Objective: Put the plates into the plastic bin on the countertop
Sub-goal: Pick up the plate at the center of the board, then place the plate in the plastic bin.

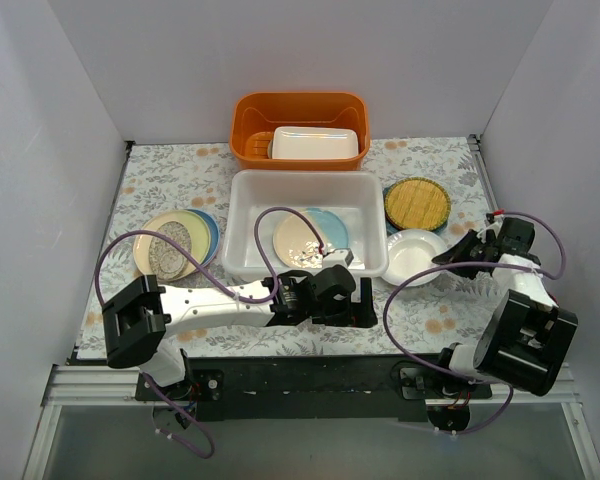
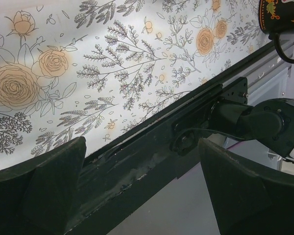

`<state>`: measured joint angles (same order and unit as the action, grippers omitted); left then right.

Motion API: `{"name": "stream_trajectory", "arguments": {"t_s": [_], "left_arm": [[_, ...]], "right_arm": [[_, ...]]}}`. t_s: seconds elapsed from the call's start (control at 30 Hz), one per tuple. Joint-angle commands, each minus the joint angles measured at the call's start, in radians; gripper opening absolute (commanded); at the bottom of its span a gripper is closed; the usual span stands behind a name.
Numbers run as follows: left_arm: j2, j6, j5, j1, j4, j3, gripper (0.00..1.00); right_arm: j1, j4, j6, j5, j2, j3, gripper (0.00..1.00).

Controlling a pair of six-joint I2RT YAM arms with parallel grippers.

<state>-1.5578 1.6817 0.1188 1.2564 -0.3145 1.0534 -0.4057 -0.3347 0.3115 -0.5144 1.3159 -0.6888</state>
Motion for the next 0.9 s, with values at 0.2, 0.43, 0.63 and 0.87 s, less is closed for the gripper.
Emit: {"name": "stream_trajectory", "arguments": {"t_s": [0.2, 0.43, 0.63, 0.87], "left_arm": [[0.074, 0.007, 0.039, 0.005, -0.038, 0.000, 0.98], [0.091, 0.019, 0.042, 0.003, -0.054, 0.011, 0.98], [0.123, 0.027, 0.053, 0.006, -0.060, 0.007, 0.98], [0.128, 0.029, 0.064, 0.006, -0.081, 0.017, 0.98]], "right_arm": [[-0.015, -0.112, -0.020, 0.126, -0.121, -0.057, 0.01], [-0.016, -0.176, -0.014, 0.145, -0.172, -0.120, 0.01], [-0.016, -0.202, -0.003, 0.137, -0.207, -0.146, 0.01], [-0.016, -0.224, 0.011, 0.129, -0.242, -0.178, 0.01]]}}
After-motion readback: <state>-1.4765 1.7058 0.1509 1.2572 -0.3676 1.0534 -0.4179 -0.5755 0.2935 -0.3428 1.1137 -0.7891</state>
